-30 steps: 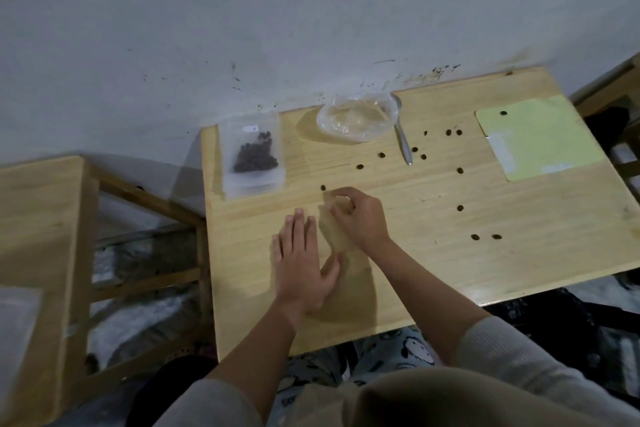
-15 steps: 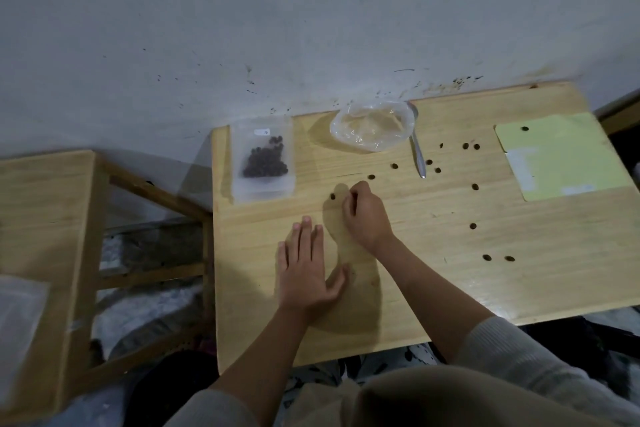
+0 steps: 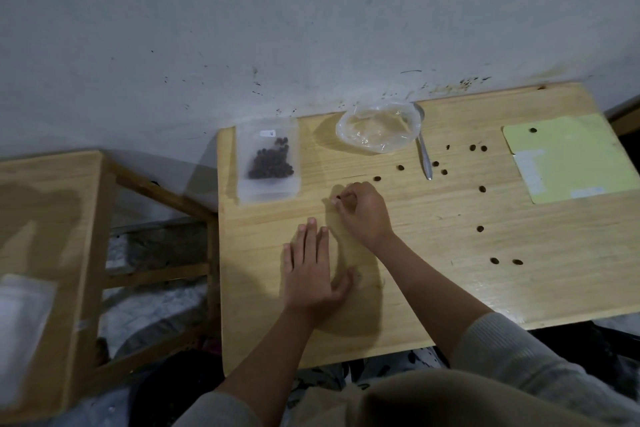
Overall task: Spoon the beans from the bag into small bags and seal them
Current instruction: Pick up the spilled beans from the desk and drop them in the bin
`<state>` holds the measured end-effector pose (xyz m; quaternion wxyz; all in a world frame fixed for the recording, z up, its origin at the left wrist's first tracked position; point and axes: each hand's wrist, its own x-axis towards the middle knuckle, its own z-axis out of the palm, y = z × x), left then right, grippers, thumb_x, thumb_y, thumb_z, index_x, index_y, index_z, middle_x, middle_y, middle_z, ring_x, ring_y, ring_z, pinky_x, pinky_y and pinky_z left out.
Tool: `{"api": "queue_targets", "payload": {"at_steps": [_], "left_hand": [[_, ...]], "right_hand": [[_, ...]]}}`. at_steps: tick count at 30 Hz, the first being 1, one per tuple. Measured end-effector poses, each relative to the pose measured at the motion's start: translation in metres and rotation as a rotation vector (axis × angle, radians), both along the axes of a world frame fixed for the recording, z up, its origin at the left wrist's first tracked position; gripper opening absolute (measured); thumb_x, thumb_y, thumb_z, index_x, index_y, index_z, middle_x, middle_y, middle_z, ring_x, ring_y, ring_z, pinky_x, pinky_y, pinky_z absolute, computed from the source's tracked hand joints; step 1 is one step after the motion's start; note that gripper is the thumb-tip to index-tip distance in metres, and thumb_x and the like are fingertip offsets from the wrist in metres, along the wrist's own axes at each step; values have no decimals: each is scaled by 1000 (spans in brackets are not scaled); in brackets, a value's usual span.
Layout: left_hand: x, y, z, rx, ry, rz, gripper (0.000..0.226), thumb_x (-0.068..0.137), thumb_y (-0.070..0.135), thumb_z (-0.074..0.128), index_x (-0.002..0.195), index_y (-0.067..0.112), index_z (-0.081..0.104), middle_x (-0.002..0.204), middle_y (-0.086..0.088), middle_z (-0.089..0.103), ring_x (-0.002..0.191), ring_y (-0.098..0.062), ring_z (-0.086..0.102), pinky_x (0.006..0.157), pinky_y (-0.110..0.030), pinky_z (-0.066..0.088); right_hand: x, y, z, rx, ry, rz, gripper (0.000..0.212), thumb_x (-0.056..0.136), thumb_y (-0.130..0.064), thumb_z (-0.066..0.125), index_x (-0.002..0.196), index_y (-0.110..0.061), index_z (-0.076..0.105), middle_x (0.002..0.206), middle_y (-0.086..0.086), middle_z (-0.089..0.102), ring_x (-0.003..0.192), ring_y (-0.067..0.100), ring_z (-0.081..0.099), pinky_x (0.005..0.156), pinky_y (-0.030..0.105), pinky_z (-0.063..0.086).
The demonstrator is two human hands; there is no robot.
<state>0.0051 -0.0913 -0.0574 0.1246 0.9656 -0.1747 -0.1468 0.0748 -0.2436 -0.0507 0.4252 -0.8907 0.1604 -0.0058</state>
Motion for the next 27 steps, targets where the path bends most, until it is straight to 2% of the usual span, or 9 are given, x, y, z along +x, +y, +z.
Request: {"api": "queue_targets", "payload": {"at_steps": [5,11,14,17,21,25,27], "left_hand": [[0,-1,-2,-2,0,6,85,86,68,31,151,15,15,161,-2,-1,147,-20,-6,115,-47,1],[0,0,-4,-3,-24,5,84,86,68,32,150,14,22,160,-5,8,147,-22,3,114,-49,8],[1,0,-4,11,-10,-1,86,86,70,29,151,15,17,160,-4,2,147,-21,-3,115,-48,3],[1,0,-4,33,-18,-10,86,86,69,29,150,13,19,160,-5,4,146,-22,0,113,-49,5],[1,0,-5,41,-20,-14,86,86,67,31,151,13,18,160,-5,3,147,-23,0,113,-48,4],[0,-1,-5,33,-14,-8,85,85,65,35,150,13,20,160,-5,6,146,-23,3,114,-49,7],[0,-1,-4,35,-10,-1,85,84,64,37,150,13,21,160,-5,7,146,-23,4,114,-49,8]], "right_hand": [[3,4,0,-77,30,16,15,87,-18,63,95,-6,67,91,8,60,76,19,56,69,30,45],[3,3,4,-100,-38,43,11,86,-7,54,82,0,62,80,12,59,73,24,55,65,33,46],[-3,-1,12,-20,-109,-75,15,87,-5,48,77,2,55,72,12,53,69,21,48,61,25,38],[-7,-5,15,61,-108,-181,14,91,-6,43,78,-5,48,72,10,47,64,17,42,55,15,32],[-9,-11,13,88,-36,-260,11,93,-8,46,85,-3,52,73,6,50,63,15,44,52,14,33],[-11,-18,12,122,3,-309,16,93,-8,48,96,2,59,79,4,56,72,15,50,60,14,32],[-11,-21,13,172,32,-321,19,94,-8,45,96,0,62,82,2,58,74,14,51,64,18,35]]}}
